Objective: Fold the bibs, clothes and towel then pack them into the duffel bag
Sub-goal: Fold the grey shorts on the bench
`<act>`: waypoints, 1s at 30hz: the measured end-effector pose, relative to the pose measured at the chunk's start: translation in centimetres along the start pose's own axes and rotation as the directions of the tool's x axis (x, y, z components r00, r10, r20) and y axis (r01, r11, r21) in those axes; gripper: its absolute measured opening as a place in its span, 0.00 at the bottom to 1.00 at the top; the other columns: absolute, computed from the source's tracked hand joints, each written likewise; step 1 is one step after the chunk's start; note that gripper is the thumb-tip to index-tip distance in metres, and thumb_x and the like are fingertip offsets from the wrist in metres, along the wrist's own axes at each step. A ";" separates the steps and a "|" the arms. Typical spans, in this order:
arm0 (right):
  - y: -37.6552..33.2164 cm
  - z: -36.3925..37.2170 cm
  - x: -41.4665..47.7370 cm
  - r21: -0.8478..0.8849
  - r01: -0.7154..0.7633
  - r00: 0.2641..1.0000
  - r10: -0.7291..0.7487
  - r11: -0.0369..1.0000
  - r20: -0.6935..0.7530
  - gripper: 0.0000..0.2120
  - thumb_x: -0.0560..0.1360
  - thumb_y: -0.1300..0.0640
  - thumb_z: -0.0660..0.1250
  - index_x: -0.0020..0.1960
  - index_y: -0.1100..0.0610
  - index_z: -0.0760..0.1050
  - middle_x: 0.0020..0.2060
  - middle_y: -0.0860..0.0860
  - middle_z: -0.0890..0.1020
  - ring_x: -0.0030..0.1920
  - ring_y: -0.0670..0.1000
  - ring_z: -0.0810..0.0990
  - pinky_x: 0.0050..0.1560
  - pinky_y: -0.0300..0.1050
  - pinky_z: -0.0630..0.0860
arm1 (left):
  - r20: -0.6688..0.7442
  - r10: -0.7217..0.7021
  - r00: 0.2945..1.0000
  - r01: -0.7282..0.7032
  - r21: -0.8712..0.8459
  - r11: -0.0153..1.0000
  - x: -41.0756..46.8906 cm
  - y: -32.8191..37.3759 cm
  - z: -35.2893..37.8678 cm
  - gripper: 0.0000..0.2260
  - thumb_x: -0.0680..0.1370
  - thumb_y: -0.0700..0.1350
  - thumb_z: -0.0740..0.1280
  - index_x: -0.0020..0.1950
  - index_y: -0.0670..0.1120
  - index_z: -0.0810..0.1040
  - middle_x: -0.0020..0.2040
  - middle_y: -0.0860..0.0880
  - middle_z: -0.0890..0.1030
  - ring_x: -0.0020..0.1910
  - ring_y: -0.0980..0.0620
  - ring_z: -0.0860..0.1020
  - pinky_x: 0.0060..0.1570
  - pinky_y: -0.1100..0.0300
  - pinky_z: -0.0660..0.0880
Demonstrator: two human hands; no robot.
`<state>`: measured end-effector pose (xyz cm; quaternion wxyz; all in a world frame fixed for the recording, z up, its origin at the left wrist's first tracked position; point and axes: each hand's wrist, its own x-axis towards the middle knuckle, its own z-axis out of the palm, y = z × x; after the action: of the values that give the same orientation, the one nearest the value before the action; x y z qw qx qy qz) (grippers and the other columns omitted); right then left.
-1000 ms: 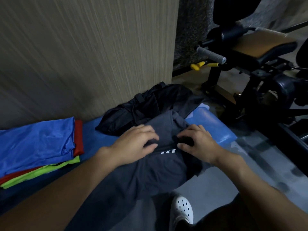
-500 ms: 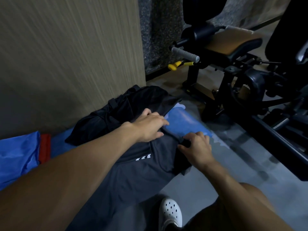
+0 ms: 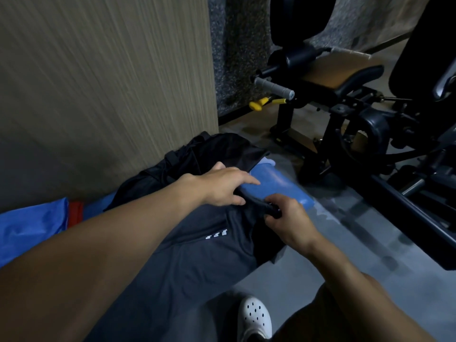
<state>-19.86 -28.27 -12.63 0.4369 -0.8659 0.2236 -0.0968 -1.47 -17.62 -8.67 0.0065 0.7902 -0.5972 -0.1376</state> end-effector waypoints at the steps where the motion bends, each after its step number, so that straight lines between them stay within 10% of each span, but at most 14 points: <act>1: 0.2 0.0 -0.2 0.008 -0.001 1.000 0.001 1.000 0.008 0.13 0.71 0.65 0.67 0.45 0.48 0.77 0.39 0.44 0.80 0.39 0.44 0.78 0.42 0.35 0.71 | 0.020 -0.003 1.000 0.004 -0.013 1.000 0.3 0.1 0.3 0.26 0.77 0.53 0.71 0.74 0.61 0.67 0.73 0.58 0.70 0.73 0.55 0.65 0.65 0.56 0.56; 14: 0.9 -1.7 -0.3 -0.015 -0.006 0.992 0.008 1.000 0.127 0.10 0.73 0.61 0.70 0.37 0.50 0.73 0.33 0.46 0.78 0.32 0.41 0.74 0.32 0.33 0.69 | 0.034 0.038 0.999 -0.036 -0.058 0.998 -0.3 -1.5 -0.7 0.02 0.76 0.54 0.71 0.45 0.60 0.79 0.47 0.65 0.79 0.57 0.58 0.71 0.67 0.55 0.53; 19: -1.9 -1.7 -2.1 0.036 0.058 0.946 -0.066 0.998 0.319 0.05 0.72 0.58 0.73 0.42 0.53 0.77 0.36 0.50 0.81 0.34 0.45 0.79 0.36 0.46 0.78 | -0.033 0.096 0.995 -0.097 -0.004 0.995 -5.6 -2.7 -2.6 0.03 0.77 0.51 0.71 0.50 0.58 0.82 0.51 0.64 0.79 0.59 0.63 0.73 0.69 0.58 0.52; 30: -9.2 8.3 -7.9 0.055 0.280 0.818 -0.268 0.959 0.508 0.09 0.70 0.60 0.71 0.48 0.54 0.76 0.41 0.48 0.80 0.37 0.42 0.76 0.36 0.32 0.70 | -0.279 0.074 0.957 -0.064 0.045 0.997 -19.1 -5.5 2.2 0.08 0.70 0.44 0.72 0.49 0.52 0.85 0.53 0.57 0.81 0.63 0.55 0.71 0.66 0.57 0.59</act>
<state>-21.06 -13.87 -10.06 0.4525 -0.8881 -0.0258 0.0768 -1.54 2.32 -7.79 0.0820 0.7804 -0.6197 -0.0132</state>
